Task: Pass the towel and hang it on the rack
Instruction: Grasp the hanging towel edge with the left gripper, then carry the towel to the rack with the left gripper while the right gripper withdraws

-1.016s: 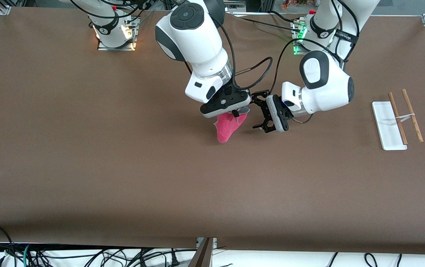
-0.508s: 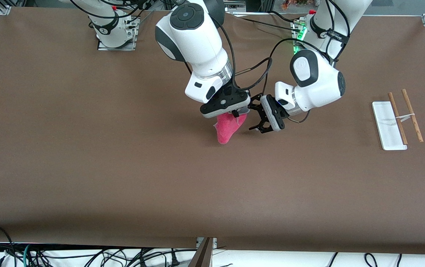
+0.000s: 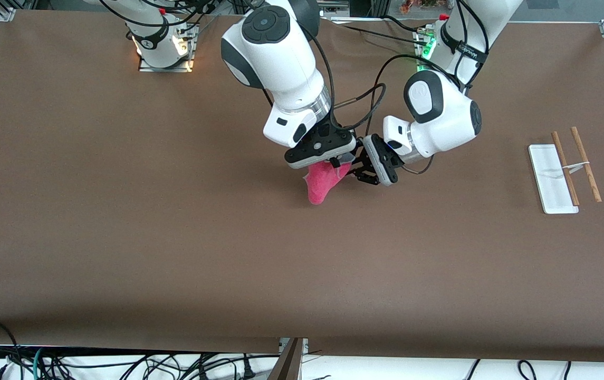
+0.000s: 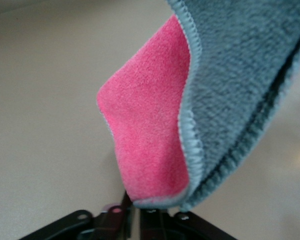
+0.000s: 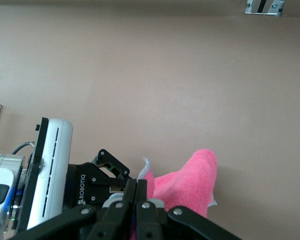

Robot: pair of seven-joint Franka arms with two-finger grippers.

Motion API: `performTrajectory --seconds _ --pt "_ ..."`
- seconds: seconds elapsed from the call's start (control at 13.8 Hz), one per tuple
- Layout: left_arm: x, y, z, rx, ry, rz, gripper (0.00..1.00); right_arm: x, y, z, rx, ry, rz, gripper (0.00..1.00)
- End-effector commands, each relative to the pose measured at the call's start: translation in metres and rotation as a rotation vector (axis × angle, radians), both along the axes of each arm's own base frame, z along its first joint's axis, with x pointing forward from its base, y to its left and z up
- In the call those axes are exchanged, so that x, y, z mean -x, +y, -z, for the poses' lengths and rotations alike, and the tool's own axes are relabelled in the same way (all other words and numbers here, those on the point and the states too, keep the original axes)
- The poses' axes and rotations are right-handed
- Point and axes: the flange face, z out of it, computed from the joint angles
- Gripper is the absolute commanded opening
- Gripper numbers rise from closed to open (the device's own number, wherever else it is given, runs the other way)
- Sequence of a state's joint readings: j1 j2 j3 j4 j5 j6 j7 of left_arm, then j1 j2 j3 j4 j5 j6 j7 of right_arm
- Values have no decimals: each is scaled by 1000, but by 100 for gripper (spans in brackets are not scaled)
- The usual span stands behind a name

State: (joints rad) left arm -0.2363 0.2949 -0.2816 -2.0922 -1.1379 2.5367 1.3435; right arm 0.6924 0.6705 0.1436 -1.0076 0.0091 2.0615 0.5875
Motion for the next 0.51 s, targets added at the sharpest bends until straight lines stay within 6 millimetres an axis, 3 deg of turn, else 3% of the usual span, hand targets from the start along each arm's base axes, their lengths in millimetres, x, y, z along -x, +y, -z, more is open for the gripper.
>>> performTrajectory --seconds 0.0,0.29,0.36,0.44 --pt "-4 -1 -2 18 -25 -4 0 0 2 -3 -19 1 7 0" --pt "-6 2 -3 19 -28 -9 0 0 2 -3 -19 1 8 0" --pt "-6 2 -4 19 -30 -9 0 -2 0 -3 -19 1 11 6" --pt "-6 2 -5 20 -30 -8 0 -3 -1 -3 -19 1 14 20"
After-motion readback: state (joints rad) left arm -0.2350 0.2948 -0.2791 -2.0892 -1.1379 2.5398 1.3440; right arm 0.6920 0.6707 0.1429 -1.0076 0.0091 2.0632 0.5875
